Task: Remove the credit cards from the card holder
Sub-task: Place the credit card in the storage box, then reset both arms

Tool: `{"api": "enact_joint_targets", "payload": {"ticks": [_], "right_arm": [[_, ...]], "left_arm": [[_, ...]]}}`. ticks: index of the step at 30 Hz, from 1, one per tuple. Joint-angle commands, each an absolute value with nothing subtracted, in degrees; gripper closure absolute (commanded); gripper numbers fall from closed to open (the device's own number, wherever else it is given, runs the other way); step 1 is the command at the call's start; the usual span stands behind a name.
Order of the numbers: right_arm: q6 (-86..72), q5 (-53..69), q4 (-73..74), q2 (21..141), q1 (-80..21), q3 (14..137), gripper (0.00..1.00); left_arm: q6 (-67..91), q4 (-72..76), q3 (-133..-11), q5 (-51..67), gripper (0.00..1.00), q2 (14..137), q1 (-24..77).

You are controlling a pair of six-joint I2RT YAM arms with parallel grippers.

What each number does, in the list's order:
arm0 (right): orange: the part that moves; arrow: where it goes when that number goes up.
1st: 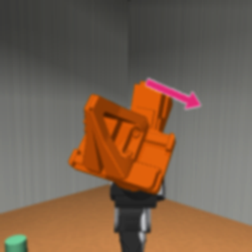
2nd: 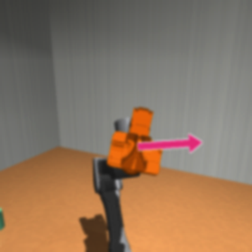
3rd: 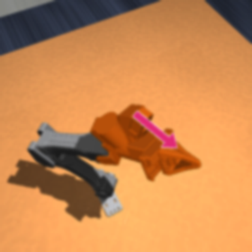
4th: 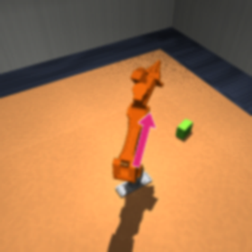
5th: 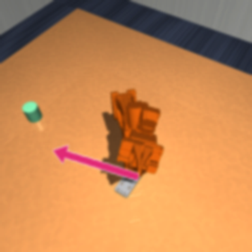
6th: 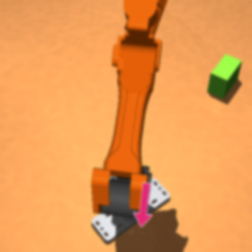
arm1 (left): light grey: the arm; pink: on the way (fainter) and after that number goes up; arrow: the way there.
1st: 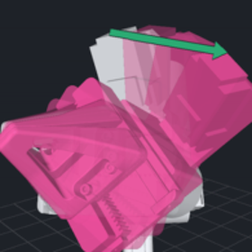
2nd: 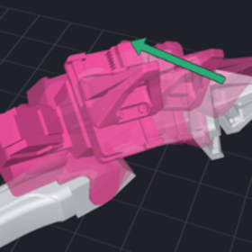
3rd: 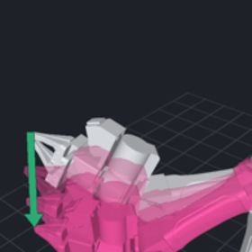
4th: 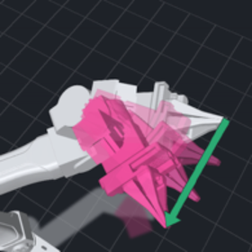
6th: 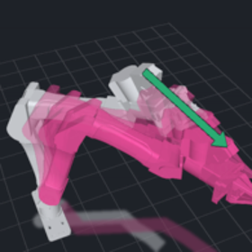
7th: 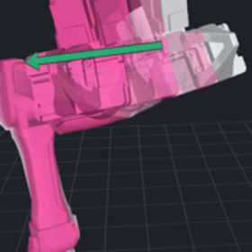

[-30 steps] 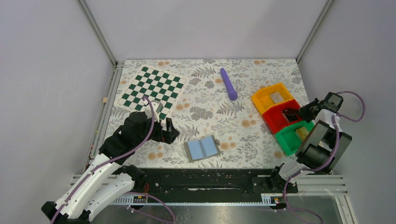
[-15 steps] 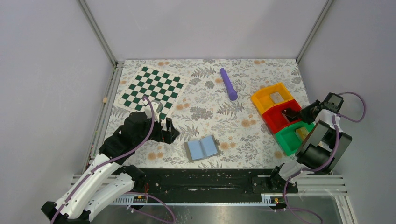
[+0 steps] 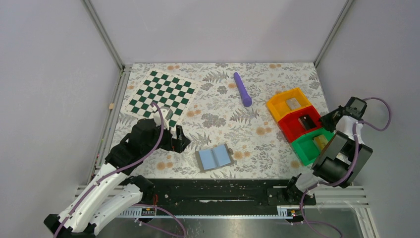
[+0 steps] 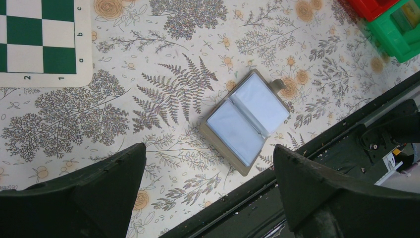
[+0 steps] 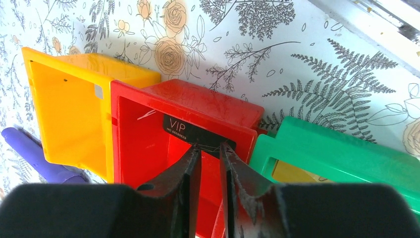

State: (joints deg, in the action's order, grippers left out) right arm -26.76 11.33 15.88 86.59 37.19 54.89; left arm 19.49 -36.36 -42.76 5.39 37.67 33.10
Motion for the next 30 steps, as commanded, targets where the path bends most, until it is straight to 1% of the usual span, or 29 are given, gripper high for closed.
{"api": "enact_joint_targets", "payload": {"ticks": [1,5,7,11,14,19,23,25,26,28,30], "right_arm": [[-26.23,7.89,16.76,83.20,38.52,58.01,0.75],[-24.74,10.71,14.85,82.57,37.38,57.02,0.85],[-23.89,10.88,15.25,83.13,35.90,57.14,0.87],[-23.96,11.34,15.44,83.12,32.87,56.17,0.88],[-23.84,10.14,16.06,80.91,29.31,55.28,0.88],[-23.66,5.84,21.99,73.73,20.57,55.88,0.89],[-23.53,6.34,27.46,68.37,11.90,56.57,0.87],[-23.30,10.60,28.39,64.91,8.48,55.46,0.84],[-22.90,11.48,29.26,62.65,6.29,54.93,0.81],[-22.65,10.57,31.68,57.81,1.88,53.87,0.73],[-22.06,11.00,35.89,53.43,-0.46,53.95,0.61]], "left_arm": [[19.16,-34.37,-44.91,6.03,0.01,37.65,32.87],[19.16,-34.11,-44.90,6.55,0.01,37.71,32.80],[19.01,-33.94,-44.92,6.90,0.01,37.70,32.86],[18.81,-33.99,-44.92,6.94,0.01,37.58,32.82],[18.85,-34.38,-44.83,6.25,0.01,37.15,32.87],[19.41,-34.73,-44.17,4.29,0.01,35.71,32.86],[21.35,-36.02,-44.12,4.77,0.01,36.49,32.87],[22.71,-36.04,-44.06,6.58,0.01,36.56,32.87],[23.43,-35.89,-44.04,7.35,0.01,36.45,32.86],[24.78,-35.48,-44.03,8.04,0.01,35.84,32.81],[25.65,-35.17,-44.35,8.11,0.01,34.84,32.87]]}}
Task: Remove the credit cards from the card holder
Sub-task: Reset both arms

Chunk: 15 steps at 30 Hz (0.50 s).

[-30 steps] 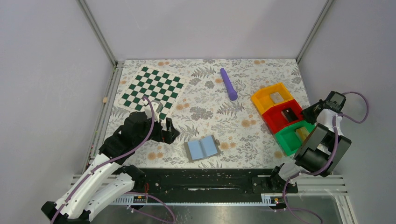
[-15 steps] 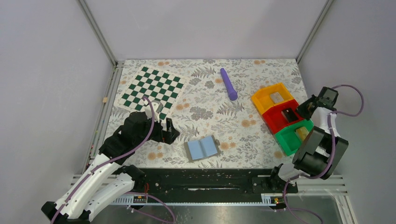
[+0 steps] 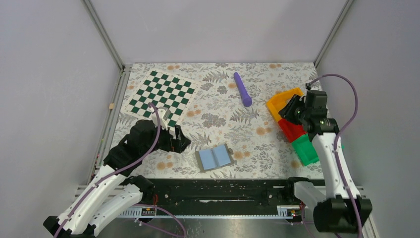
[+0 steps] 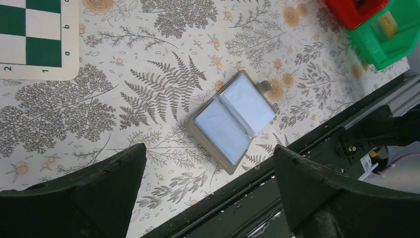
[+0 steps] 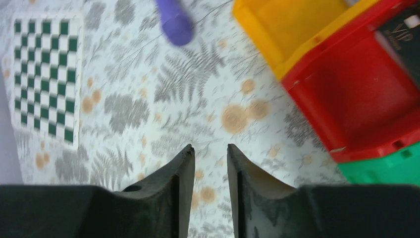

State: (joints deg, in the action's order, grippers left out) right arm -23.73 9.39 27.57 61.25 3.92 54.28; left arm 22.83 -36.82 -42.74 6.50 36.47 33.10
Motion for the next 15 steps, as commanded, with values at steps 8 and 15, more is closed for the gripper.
{"api": "enact_joint_targets", "payload": {"ticks": [8,15], "right_arm": [[-18.32,24.56,45.78,35.92,-1.76,55.34,0.01],[-21.65,32.70,46.64,26.86,-1.83,53.58,0.00]], "left_arm": [[27.84,-34.70,-48.13,5.23,0.01,31.81,32.84],[30.15,-34.35,-49.83,0.46,0.01,27.15,32.85]]}}
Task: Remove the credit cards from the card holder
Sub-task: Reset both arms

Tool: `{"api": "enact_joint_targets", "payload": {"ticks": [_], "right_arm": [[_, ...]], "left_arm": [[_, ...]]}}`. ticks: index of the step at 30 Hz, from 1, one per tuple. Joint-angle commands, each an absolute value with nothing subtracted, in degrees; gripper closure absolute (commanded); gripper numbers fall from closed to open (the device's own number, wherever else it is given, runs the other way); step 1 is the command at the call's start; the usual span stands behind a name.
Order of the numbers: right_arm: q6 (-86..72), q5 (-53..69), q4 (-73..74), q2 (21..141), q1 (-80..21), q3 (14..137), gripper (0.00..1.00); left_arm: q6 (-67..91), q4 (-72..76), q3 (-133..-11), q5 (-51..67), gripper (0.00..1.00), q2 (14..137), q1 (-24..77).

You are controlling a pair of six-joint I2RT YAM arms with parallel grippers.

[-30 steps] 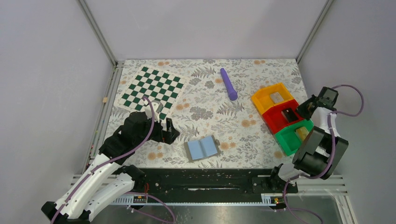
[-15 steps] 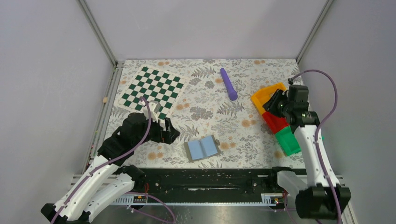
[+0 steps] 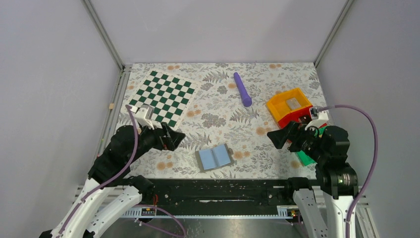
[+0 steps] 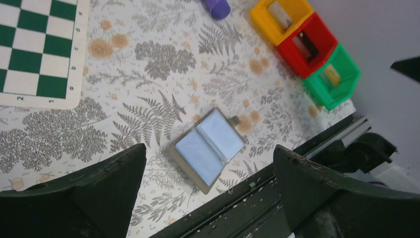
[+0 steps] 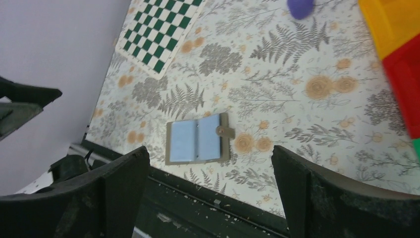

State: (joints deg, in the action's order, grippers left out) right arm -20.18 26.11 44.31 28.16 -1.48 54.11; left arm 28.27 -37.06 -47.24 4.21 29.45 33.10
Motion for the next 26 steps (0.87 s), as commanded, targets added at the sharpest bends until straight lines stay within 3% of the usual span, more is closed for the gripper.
{"api": "enact_joint_targets", "payload": {"ticks": [1,12,26], "right_arm": [[-22.45,33.58,46.62,26.81,-1.83,53.27,0.01],[-25.99,40.32,42.98,27.02,-1.77,53.00,0.01],[-26.41,39.02,41.94,26.97,-1.79,51.24,0.01]], "left_arm": [[30.34,-34.34,-49.75,0.24,0.01,26.44,32.87],[31.43,-36.14,-48.23,-1.29,0.01,23.53,32.86],[31.49,-34.37,-47.06,-0.31,0.01,23.14,32.85]]}}
